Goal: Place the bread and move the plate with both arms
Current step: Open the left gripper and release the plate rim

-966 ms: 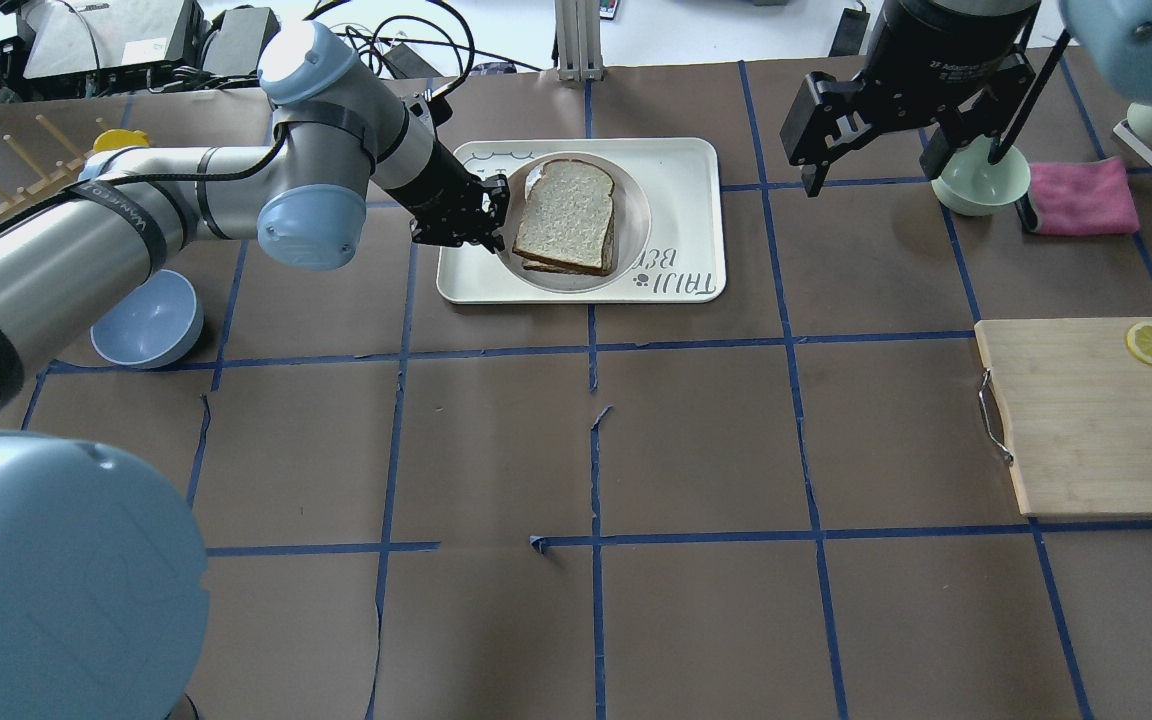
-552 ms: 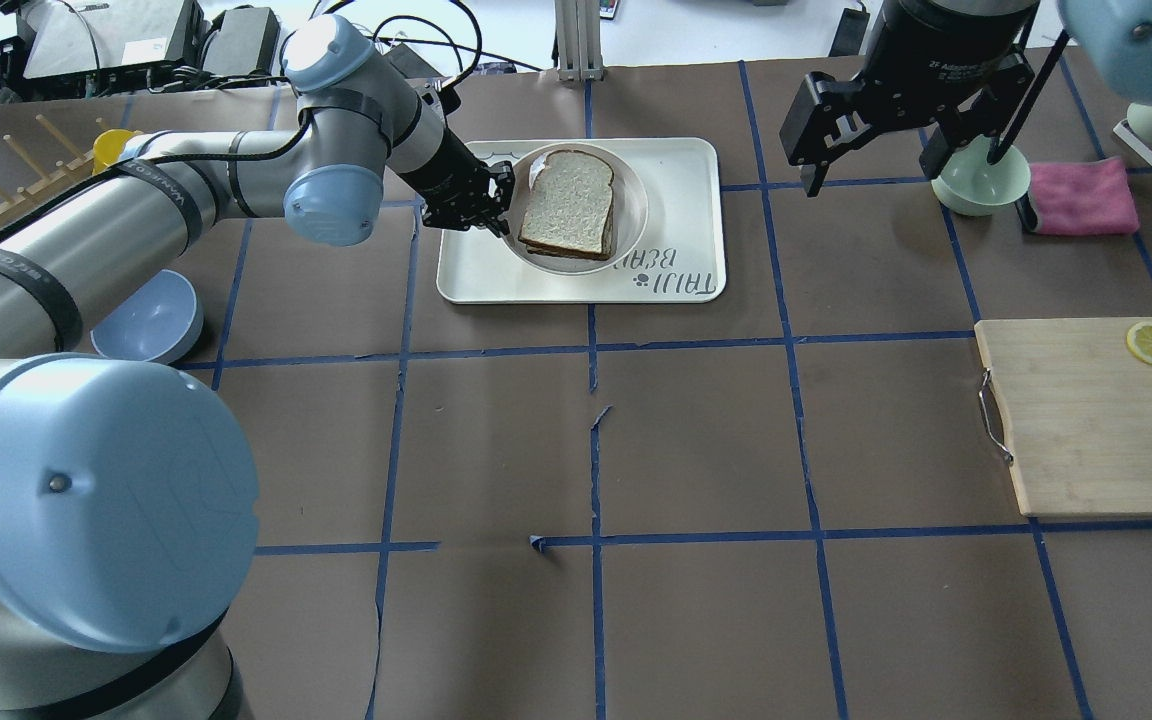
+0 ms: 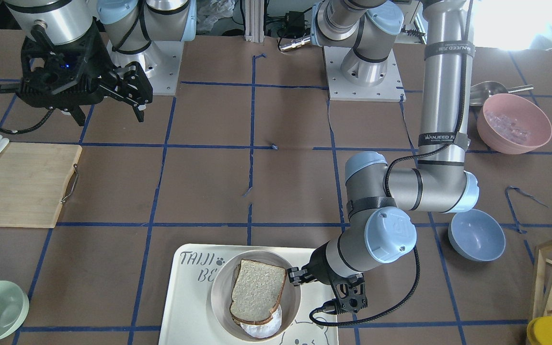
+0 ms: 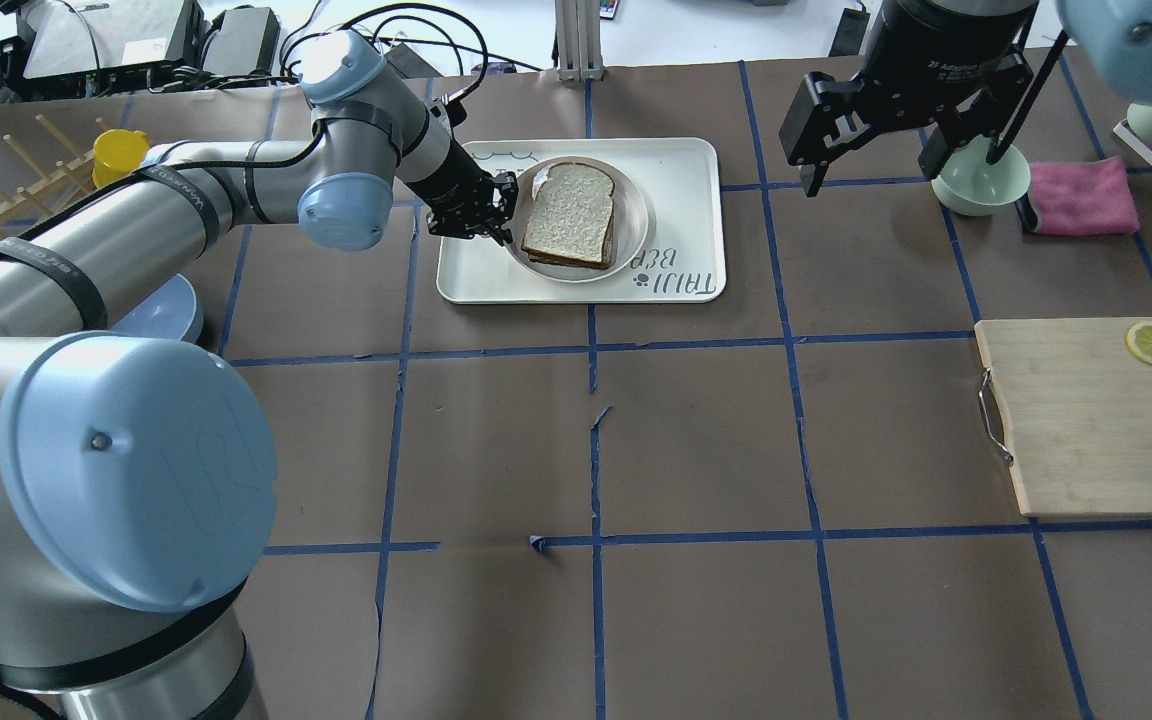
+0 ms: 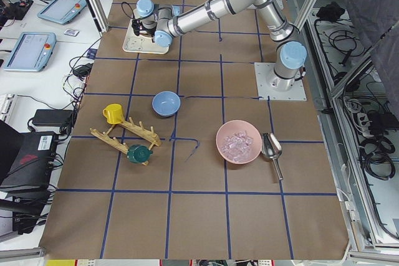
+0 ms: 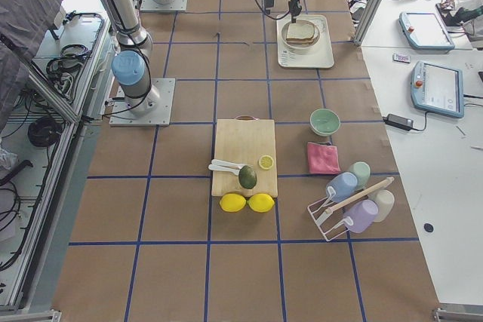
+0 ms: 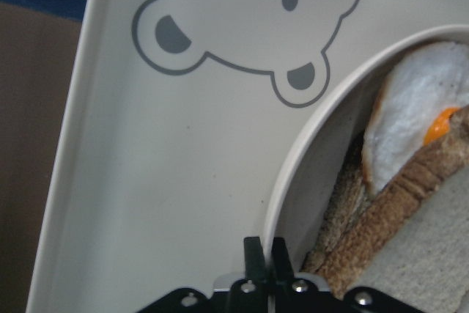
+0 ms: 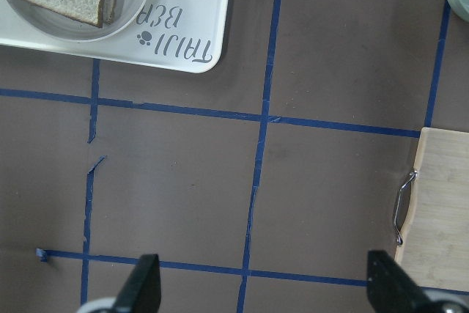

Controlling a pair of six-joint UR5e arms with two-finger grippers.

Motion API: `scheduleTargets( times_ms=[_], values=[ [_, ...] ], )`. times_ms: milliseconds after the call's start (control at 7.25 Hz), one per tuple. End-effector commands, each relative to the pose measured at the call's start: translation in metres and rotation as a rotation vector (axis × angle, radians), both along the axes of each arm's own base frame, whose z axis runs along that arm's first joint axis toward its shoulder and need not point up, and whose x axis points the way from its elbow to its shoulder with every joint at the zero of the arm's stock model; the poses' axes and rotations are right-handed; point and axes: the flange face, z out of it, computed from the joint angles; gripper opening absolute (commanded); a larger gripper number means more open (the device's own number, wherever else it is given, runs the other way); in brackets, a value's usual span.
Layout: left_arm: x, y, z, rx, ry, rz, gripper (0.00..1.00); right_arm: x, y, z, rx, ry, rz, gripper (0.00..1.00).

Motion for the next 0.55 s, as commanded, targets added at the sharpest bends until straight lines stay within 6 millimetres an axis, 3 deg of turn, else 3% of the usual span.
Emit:
scheduleTargets(
  times_ms=[0, 138, 414],
  values=[
    [0.0, 0.004, 0.01, -0.009, -0.008, 0.003, 0.98, 0.0, 0.0, 0.0, -0.001, 0.001, 0.0, 1.0],
    [0.001, 0.007, 0.028, -0.02, -0.008, 0.003, 1.0, 0.0, 0.0, 0.0, 0.0, 0.002, 0.0, 1.0],
    [0.001, 0.023, 0.082, -0.006, -0.01, -0.001, 1.0, 0.0, 0.0, 0.0, 0.0, 0.0, 0.0, 1.0]
  ],
)
